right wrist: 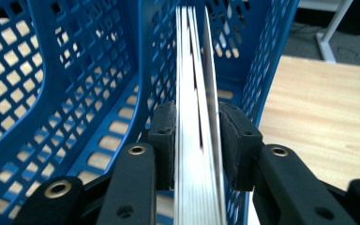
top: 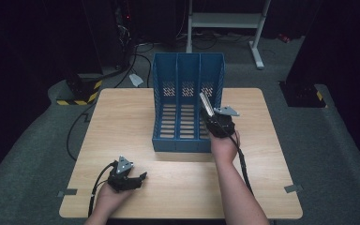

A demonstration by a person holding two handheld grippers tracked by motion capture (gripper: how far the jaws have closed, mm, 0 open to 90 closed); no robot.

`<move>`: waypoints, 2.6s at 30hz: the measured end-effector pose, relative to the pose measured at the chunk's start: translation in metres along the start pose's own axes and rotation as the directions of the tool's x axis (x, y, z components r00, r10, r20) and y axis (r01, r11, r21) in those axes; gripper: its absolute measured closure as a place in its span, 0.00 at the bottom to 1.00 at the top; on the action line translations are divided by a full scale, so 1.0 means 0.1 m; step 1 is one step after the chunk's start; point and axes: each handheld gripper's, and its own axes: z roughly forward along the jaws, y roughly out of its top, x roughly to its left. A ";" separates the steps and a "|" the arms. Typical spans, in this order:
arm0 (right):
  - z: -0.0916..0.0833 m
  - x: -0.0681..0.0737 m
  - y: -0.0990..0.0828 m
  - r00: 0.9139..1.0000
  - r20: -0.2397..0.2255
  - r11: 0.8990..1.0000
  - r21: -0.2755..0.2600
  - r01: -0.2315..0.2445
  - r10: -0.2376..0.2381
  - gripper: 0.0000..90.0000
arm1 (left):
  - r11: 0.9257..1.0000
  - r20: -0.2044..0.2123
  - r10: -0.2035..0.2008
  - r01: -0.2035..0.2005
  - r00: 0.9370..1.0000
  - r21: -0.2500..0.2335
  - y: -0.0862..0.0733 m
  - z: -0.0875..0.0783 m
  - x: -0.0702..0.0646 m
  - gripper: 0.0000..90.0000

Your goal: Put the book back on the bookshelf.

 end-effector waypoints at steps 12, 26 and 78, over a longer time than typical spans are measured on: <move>0.08 0.00 0.09 0.999 0.017 0.999 0.034 0.028 -0.029 0.83 | 1.000 0.001 0.000 0.000 1.000 0.000 0.00 0.00 0.00 0.30; 0.05 0.03 0.11 0.996 0.085 0.999 -0.012 0.035 -0.034 0.85 | 1.000 0.001 0.000 0.000 1.000 0.000 0.00 0.00 0.00 0.30; 0.06 0.09 -0.05 0.966 0.233 0.990 -0.105 -0.089 0.112 0.83 | 1.000 0.013 0.004 -0.004 1.000 -0.001 0.00 0.00 -0.01 0.31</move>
